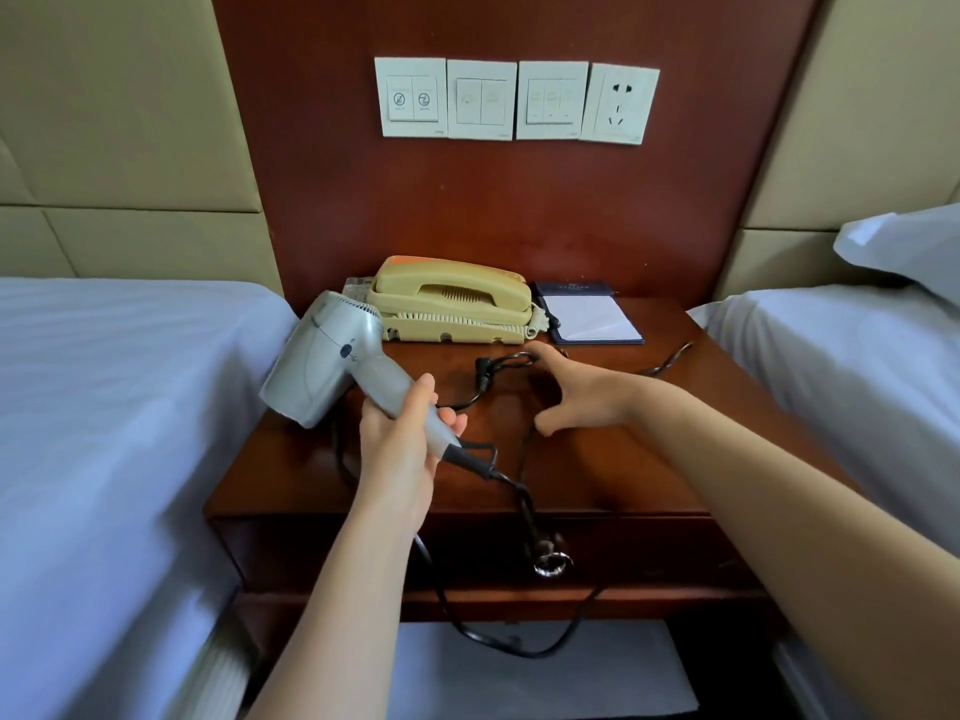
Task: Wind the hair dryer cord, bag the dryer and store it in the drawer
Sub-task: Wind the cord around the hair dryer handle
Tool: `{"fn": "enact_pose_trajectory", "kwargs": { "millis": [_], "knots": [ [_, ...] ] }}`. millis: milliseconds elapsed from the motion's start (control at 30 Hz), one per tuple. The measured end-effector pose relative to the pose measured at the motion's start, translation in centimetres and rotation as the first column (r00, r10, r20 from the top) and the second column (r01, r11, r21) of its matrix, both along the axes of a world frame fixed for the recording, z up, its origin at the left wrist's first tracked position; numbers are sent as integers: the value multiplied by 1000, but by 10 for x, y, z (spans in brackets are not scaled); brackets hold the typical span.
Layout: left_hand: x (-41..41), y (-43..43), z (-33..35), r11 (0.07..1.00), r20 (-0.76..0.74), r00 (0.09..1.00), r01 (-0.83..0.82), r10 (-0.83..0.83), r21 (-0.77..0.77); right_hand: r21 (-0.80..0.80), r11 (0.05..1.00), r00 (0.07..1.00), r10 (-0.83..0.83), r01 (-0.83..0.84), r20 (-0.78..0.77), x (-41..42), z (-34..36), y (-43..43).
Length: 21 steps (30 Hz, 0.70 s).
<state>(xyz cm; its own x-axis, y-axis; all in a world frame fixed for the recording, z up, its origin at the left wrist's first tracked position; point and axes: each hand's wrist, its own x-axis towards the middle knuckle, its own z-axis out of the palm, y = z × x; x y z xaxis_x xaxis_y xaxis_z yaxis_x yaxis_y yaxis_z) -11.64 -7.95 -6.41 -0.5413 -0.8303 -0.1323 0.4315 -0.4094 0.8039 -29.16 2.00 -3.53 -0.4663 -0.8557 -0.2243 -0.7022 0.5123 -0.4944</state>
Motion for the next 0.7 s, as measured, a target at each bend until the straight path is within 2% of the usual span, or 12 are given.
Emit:
{"fn": "enact_pose_trajectory", "kwargs": {
  "millis": [133,233,300,367,400,467,533,600,700],
  "knots": [
    [-2,-4,-3,997,-60,996,-71,70,-13,-17,1000,977,-24,21,-210,-7,25,-19],
    [-2,-6,-3,994,-70,991,-112,111,-10,24,999,972,41,-37,-230,-2,33,-14],
    [-3,-6,-3,994,-68,992,-105,103,-20,-25,996,965,77,-86,-250,7,32,-1],
    [-4,-5,-4,994,-63,993,-104,102,-29,-135,985,925,52,-110,-376,14,28,20],
    [-4,-4,-4,994,-62,993,-107,105,-34,-181,980,884,-12,-82,-467,15,24,33],
    [-3,-2,-4,994,-62,993,-105,103,-37,-236,965,762,-234,110,-603,23,19,62],
    [-2,0,-2,995,-63,994,-96,94,-32,-225,908,672,-413,353,-614,33,16,88],
    [0,2,-1,996,-68,994,-90,88,-21,-112,866,647,-445,488,-619,41,11,109],
    [2,5,0,996,-74,993,-92,90,-17,16,831,631,-410,556,-658,48,5,133]
  ]
}}
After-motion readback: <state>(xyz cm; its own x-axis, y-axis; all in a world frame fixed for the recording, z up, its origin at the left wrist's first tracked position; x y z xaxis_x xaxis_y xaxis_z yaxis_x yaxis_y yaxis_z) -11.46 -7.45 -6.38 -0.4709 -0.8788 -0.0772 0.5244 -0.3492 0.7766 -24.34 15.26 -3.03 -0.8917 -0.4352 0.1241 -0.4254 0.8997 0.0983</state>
